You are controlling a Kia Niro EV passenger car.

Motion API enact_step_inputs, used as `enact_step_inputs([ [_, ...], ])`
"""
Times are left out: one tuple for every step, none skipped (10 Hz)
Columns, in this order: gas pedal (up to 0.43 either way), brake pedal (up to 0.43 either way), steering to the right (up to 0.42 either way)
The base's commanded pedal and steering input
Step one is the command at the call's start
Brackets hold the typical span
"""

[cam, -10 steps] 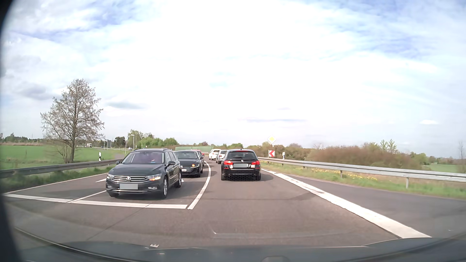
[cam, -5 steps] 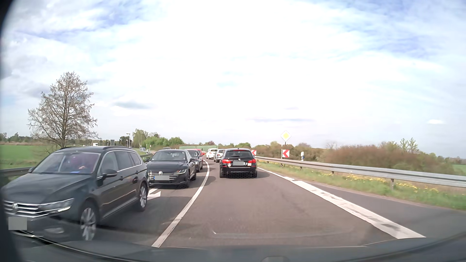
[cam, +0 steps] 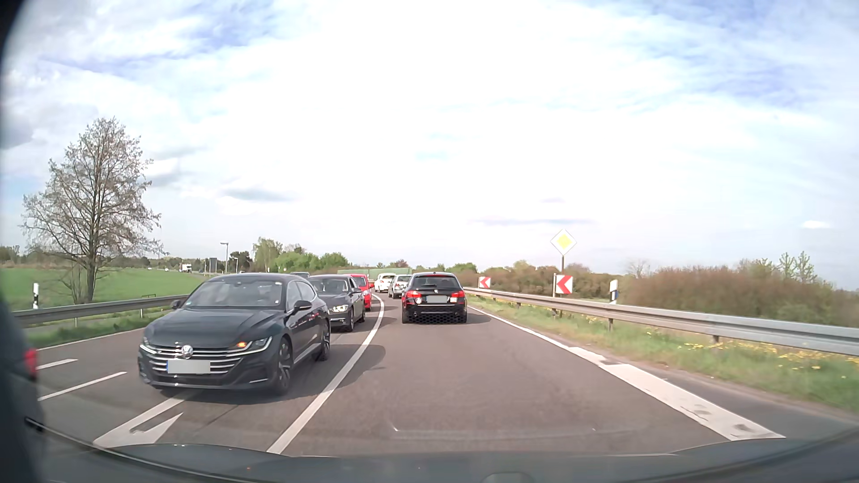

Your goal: Follow the waypoints while adhering to traffic rules and regulations

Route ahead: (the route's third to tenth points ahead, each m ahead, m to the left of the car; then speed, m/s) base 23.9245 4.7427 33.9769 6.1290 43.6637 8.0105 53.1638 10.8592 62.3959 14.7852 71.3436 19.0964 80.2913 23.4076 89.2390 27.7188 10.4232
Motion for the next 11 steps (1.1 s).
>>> enact_step_inputs([
  [0.169, 0.000, -0.028],
  [0.169, 0.000, -0.028],
  [0.169, 0.000, -0.028],
  [0.169, 0.000, -0.029],
  [0.169, 0.000, -0.029],
  [0.169, 0.000, -0.029],
  [0.169, 0.000, -0.030],
  [0.169, 0.000, -0.030],
  [0.169, 0.000, -0.030],
  [0.169, 0.000, -0.030],
  [0.169, 0.000, -0.030],
])
